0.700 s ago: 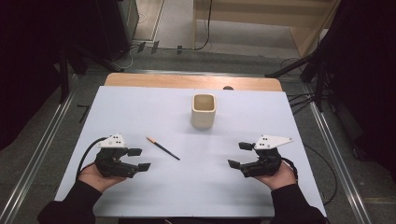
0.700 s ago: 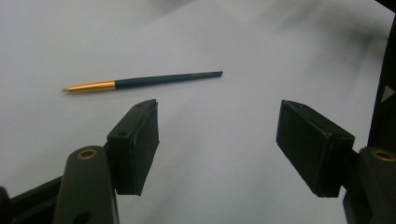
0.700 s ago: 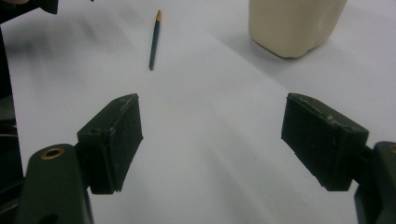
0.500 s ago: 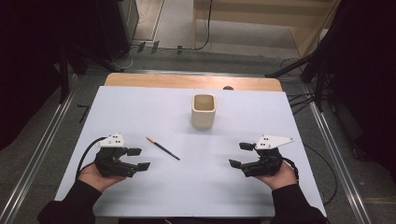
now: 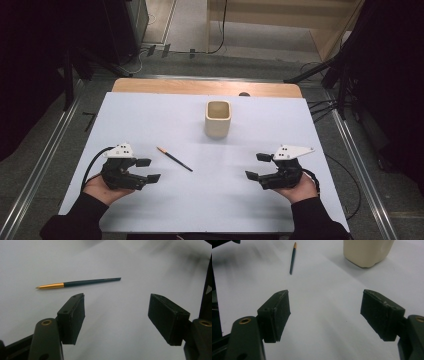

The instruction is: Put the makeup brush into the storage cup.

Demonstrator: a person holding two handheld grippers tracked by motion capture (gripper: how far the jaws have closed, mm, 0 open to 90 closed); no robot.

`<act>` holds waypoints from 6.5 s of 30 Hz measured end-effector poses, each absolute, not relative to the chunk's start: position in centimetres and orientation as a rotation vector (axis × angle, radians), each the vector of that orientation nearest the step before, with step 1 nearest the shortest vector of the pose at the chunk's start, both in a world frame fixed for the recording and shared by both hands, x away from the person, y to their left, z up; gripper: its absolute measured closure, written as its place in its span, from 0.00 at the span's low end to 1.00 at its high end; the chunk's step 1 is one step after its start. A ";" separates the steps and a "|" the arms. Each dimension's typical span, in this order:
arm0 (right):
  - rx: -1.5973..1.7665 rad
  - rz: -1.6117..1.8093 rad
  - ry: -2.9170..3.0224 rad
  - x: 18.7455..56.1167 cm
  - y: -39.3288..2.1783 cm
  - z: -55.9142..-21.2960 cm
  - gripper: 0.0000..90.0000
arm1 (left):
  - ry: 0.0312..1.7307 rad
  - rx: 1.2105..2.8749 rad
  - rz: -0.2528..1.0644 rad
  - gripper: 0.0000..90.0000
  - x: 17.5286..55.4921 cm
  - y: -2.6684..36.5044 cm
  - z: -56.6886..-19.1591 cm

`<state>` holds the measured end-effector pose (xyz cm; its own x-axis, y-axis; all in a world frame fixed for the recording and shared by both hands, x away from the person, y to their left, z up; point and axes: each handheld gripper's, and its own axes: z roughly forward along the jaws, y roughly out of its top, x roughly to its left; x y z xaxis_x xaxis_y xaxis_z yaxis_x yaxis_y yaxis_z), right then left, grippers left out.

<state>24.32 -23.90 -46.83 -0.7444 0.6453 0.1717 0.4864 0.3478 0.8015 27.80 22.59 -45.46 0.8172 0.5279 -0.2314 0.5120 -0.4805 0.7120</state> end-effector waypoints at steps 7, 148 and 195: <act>1.023 1.343 2.428 24.3 -23.9 -46.9 0.28 | 0.767 2.165 0.023 0.33 27.8 22.6 -45.5; 1.005 1.340 2.465 24.3 -23.4 -47.4 0.24 | 0.330 2.275 0.011 0.32 38.7 17.5 -44.3; 0.983 1.339 2.526 24.3 -23.1 -47.8 0.24 | -0.346 2.700 -0.022 0.32 41.3 14.7 -40.3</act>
